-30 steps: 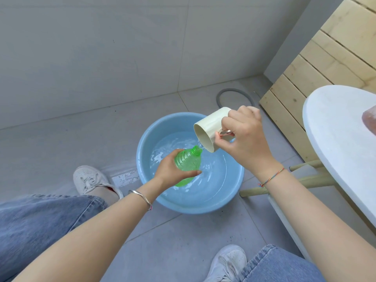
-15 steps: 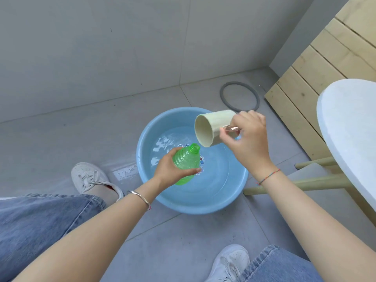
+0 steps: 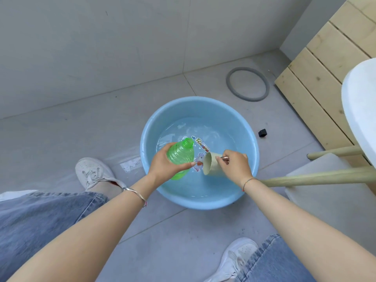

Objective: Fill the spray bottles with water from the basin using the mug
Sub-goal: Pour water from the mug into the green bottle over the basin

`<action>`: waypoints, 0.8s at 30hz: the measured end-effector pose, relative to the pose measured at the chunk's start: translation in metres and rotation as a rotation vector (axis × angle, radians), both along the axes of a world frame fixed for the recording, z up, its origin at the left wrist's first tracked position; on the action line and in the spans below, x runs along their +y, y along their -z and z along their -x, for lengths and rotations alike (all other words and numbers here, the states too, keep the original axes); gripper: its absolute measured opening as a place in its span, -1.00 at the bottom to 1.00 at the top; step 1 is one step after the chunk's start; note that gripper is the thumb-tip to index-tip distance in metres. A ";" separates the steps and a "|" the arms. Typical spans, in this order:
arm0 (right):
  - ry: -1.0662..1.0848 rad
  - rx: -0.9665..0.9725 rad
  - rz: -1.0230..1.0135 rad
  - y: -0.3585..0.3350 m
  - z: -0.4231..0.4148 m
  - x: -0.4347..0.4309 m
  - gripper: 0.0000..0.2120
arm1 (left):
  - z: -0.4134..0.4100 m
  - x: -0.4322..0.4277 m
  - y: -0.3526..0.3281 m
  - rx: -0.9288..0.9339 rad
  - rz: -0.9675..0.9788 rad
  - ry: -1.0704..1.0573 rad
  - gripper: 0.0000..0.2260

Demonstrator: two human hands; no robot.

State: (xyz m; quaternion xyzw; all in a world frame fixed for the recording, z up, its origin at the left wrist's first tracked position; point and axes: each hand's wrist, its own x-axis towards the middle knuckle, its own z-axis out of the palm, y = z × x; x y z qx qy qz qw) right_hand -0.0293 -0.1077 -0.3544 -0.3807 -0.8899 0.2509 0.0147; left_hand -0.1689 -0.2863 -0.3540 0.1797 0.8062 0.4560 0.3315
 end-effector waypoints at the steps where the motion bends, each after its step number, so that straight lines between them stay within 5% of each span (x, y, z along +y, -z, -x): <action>1: -0.035 -0.030 -0.038 0.002 0.000 0.000 -0.74 | 0.001 0.000 -0.001 0.005 -0.001 -0.001 -0.32; 11: -0.082 -0.192 -0.045 0.014 -0.001 -0.002 -0.68 | 0.006 -0.005 0.004 -0.004 0.009 -0.008 -0.29; 24: 0.437 0.412 0.566 -0.051 0.001 0.014 -0.76 | 0.005 -0.008 -0.005 0.021 -0.011 -0.012 -0.24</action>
